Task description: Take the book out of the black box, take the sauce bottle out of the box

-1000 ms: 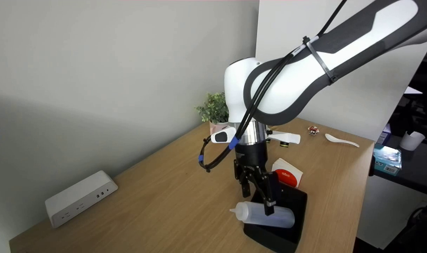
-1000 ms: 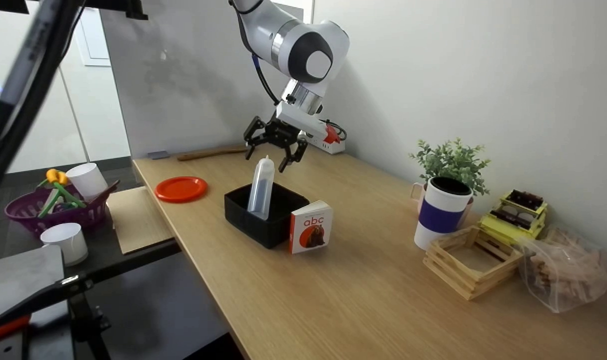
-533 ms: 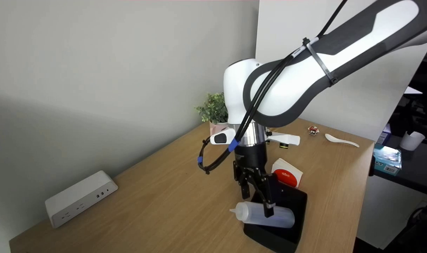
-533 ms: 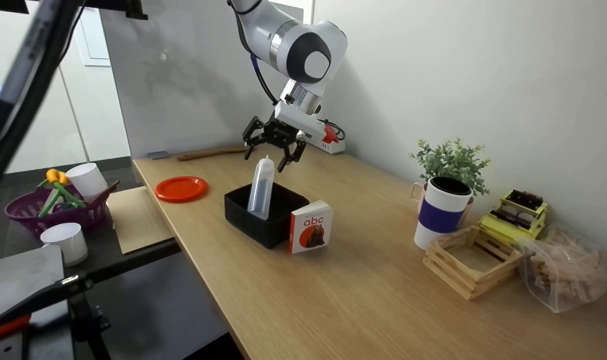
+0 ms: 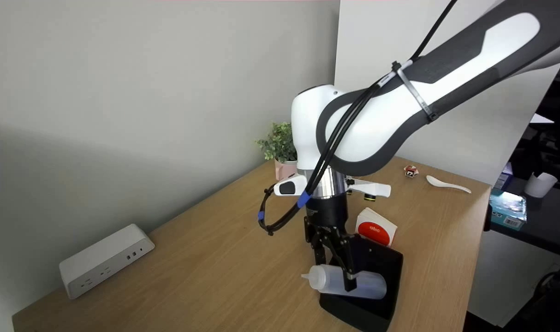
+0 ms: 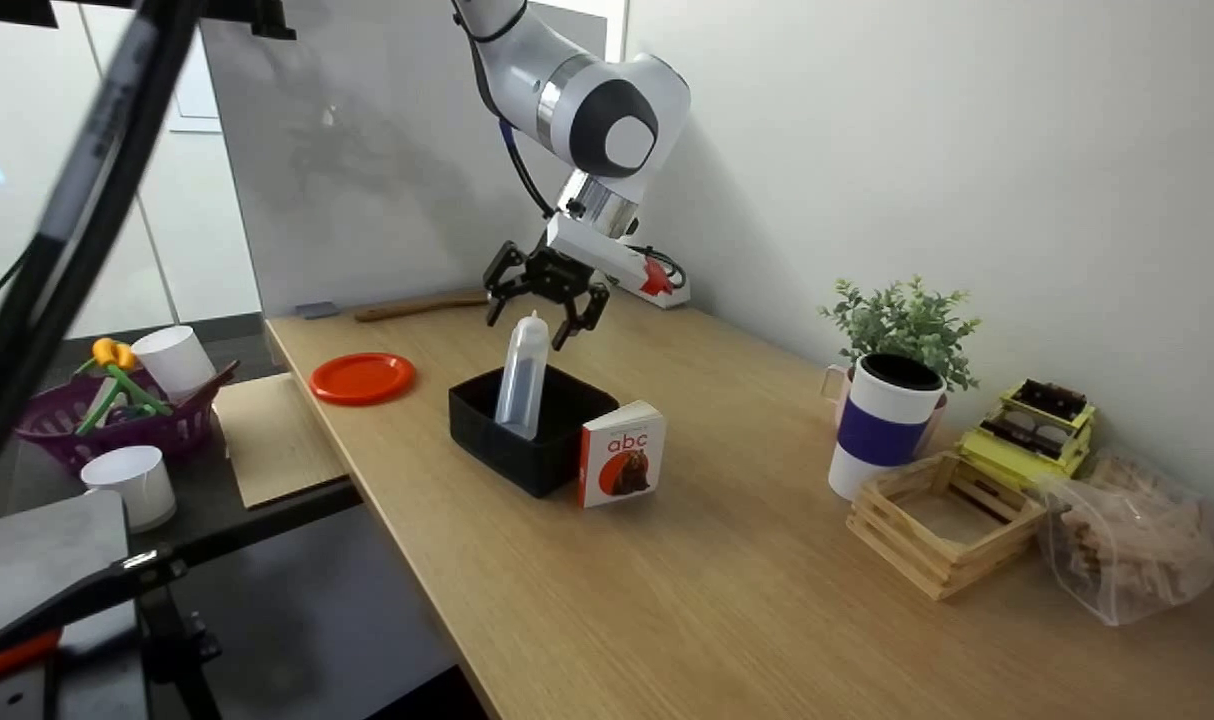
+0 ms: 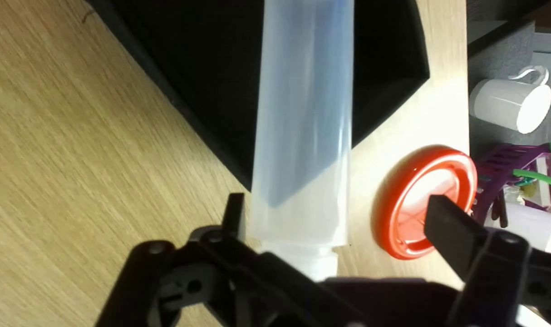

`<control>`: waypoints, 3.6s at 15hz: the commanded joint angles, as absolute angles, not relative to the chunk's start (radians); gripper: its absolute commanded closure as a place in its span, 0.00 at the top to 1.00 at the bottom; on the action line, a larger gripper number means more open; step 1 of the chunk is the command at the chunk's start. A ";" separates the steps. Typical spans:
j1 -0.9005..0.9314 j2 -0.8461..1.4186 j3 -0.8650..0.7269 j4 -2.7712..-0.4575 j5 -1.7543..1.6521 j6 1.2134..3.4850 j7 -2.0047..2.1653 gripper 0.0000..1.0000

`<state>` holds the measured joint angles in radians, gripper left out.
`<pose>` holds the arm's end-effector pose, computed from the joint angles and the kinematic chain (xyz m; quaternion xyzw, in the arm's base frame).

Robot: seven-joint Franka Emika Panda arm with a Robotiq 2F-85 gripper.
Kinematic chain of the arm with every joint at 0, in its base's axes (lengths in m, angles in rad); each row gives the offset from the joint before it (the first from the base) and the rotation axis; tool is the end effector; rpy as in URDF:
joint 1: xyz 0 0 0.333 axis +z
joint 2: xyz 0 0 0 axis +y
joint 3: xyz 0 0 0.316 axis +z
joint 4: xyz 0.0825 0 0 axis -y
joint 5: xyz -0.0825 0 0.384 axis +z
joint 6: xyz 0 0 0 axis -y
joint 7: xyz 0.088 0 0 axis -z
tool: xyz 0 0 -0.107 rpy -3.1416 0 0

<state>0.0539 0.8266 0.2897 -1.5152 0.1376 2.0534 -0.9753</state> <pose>0.6470 0.2113 0.1704 -0.8133 -0.5424 0.0709 0.1981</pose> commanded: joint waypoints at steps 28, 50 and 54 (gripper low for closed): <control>0.106 0.793 0.279 -1.523 0.105 2.177 -0.886 0.28; -0.124 0.432 0.425 -2.053 0.412 2.869 -0.770 0.28; -0.259 0.483 0.609 -2.082 0.573 3.155 -0.906 0.28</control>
